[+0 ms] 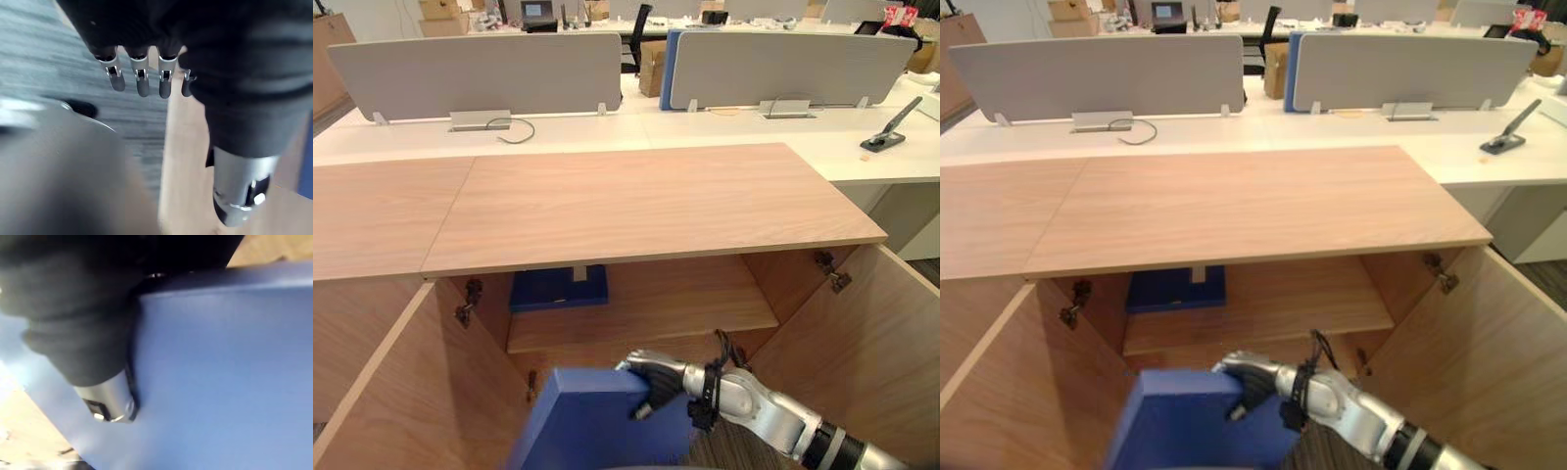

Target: Walk over to the cabinet, pick up the folder, carry it to the office cabinet, place the folder inside the office cabinet, then close the office cabinet door

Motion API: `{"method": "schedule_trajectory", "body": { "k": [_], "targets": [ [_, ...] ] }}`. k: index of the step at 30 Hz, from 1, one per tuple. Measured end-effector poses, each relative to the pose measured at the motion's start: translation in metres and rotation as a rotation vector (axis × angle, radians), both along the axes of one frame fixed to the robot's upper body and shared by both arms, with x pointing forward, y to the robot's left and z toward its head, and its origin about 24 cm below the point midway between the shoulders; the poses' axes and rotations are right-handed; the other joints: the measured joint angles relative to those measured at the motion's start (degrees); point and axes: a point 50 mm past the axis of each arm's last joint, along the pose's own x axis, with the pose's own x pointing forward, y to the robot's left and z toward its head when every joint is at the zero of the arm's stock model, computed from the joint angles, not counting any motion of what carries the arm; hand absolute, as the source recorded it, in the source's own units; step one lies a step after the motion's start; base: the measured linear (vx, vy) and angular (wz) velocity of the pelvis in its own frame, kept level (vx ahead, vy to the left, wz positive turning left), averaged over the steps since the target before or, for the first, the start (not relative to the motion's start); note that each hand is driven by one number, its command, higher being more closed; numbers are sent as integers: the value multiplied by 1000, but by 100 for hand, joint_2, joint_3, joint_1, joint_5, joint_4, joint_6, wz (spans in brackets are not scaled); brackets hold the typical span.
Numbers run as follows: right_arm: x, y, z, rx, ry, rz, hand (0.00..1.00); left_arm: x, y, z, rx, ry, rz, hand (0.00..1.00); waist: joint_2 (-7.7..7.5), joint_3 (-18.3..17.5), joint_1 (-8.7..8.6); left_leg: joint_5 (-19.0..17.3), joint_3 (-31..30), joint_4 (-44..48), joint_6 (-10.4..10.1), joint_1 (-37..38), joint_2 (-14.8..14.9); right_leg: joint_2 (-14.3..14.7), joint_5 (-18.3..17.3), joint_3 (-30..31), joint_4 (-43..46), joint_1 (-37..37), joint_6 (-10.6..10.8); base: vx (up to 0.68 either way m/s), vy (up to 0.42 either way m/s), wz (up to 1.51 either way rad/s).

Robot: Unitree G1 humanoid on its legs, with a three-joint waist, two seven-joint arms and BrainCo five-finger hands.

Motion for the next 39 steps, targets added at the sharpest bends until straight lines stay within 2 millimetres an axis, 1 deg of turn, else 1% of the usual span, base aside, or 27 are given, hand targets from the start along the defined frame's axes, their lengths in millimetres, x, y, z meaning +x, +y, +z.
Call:
{"method": "schedule_trajectory", "body": {
  "k": [1,3,4,5,6,8,10,11,13,14,15,16,17,18,19,20,22,23,24,26,27,29,31,32,33,36,39],
  "targets": [
    [4,-6,-6,-34,9,-17,100,-3,1,0,9,11,-5,0,0,37,9,0,-2,10,0,-3,-1,0,5,0,0,-1,4,-6,11,3],
    [15,-30,-29,-166,49,-113,100,-2,-1,-1,24,7,1,0,5,148,109,-4,-19,69,-1,-76,-1,0,14,-6,-1,-63,9,-43,9,5],
    [19,-36,-33,-184,64,-157,100,1,-1,0,27,0,2,0,15,196,140,-6,-21,86,-1,-91,-1,-2,20,-8,-1,-70,8,-47,11,3],
    [29,-48,-41,-184,98,-285,100,4,-2,-1,31,-9,16,0,49,306,166,-16,-25,128,-1,-128,-1,-4,30,-10,1,-85,8,0,0,0],
    [40,-60,-45,-134,134,-455,100,5,-4,-1,36,-14,40,0,106,382,165,-58,-28,248,8,-264,-1,-8,50,-12,10,-140,12,-32,19,-1],
    [58,-74,-41,-46,141,-649,100,6,-7,-1,36,-23,70,0,218,502,161,-139,-25,483,19,-495,-1,-19,67,-12,75,-298,15,-24,15,-2],
    [89,-95,-25,153,152,-939,100,19,-12,0,33,-64,90,0,397,839,154,-260,-6,885,47,-853,11,-28,87,-3,256,-551,25,-90,42,-6],
    [96,-98,-20,215,152,-1002,100,21,-14,0,33,-74,90,0,431,909,161,-275,-4,970,51,-958,12,-32,87,0,313,-651,25,-157,53,-5],
    [122,-107,2,495,169,-1209,100,35,-16,4,34,-130,108,0,518,1268,243,-282,27,1204,55,-1285,17,-52,84,30,602,-1016,27,-169,47,-8],
    [127,-107,8,568,177,-1244,100,38,-17,4,31,-140,117,0,544,1362,296,-282,60,1252,55,-1335,27,-60,75,38,714,-1110,28,-140,26,-12],
    [136,-106,20,724,198,-1297,100,44,-19,6,24,-162,138,0,581,1520,358,-294,122,1412,68,-1471,30,-103,-55,36,1065,-1350,25,-139,17,-5],
    [145,-101,31,915,257,-1329,100,47,-19,7,15,-181,182,0,603,1647,368,-380,142,1681,86,-1631,-3,-191,-304,32,1605,-1626,31,-136,9,4],
    [149,-97,36,1006,290,-1340,100,49,-20,8,14,-190,201,0,614,1697,371,-460,146,1877,88,-1736,-15,-231,-454,27,1905,-1770,26,-149,-11,12],
    [156,-89,48,1200,365,-1344,100,52,-20,9,7,-207,241,0,630,1772,376,-649,172,2363,85,-1982,-29,-313,-743,16,2508,-2064,19,-133,-23,13],
    [160,-84,55,1289,393,-1331,100,54,-21,10,5,-217,258,0,640,1810,382,-756,194,2616,80,-2114,-33,-356,-898,10,2780,-2204,15,-223,-45,26],
    [171,-76,85,1532,440,-1246,100,59,-23,13,-1,-244,295,0,703,1913,397,-1035,214,3246,99,-2489,-49,-464,-1263,-4,3510,-2593,33,-192,-41,25],
    [176,-75,107,1726,472,-1171,100,61,-24,14,-8,-255,323,0,743,1992,416,-1166,211,3585,119,-2703,-80,-558,-1453,-17,3917,-2824,58,-154,-36,24],
    [179,-79,127,1921,480,-1107,100,61,-25,14,-11,-256,353,0,772,2044,411,-1242,215,3839,135,-2905,-134,-668,-1599,-27,4269,-3037,70,-141,-26,33],
    [182,-89,141,2100,489,-1080,100,60,-26,13,-15,-253,385,0,787,2071,417,-1299,210,4051,171,-3102,-214,-794,-1722,-35,4576,-3248,77,-134,-17,37],
    [181,-107,151,2280,446,-1075,100,59,-26,13,-19,-249,416,0,790,2076,431,-1341,225,4248,194,-3328,-297,-942,-1848,-38,4875,-3484,93,-106,5,34],
    [179,-124,158,2427,408,-1074,100,57,-27,13,-22,-246,443,0,797,2091,444,-1409,265,4476,215,-3558,-328,-1046,-1931,-33,5141,-3704,81,-92,18,29],
    [178,-138,167,2540,382,-1065,100,56,-26,13,-22,-249,451,0,803,2111,447,-1475,267,4734,232,-3809,-383,-1146,-2022,-11,5422,-3947,71,-57,19,24],
    [178,-160,199,2618,303,-1002,100,61,-28,15,-27,-268,445,0,861,2163,452,-1582,296,5178,252,-4270,-418,-1274,-2176,7,5863,-4368,96,-33,4,27],
    [178,-164,208,2624,282,-981,100,62,-28,16,-28,-271,445,0,867,2168,456,-1590,300,5247,252,-4376,-431,-1303,-2199,13,5946,-4470,94,-44,-15,27],
    [177,-175,236,2641,232,-922,100,66,-29,17,-33,-283,434,0,899,2228,474,-1591,308,5392,252,-4596,-465,-1379,-2238,20,6133,-4694,97,-44,-20,20],
    [174,-188,270,2648,176,-874,100,71,-30,20,-37,-296,405,0,932,2274,572,-1586,305,5545,247,-4920,-481,-1432,-2282,25,6353,-5035,60,-48,-33,15],
    [173,-192,302,2675,189,-833,100,74,-30,21,-44,-305,380,0,965,2291,609,-1555,284,5707,215,-5338,-507,-1496,-2330,28,6605,-5471,22,-46,-65,16]
  ]
}}
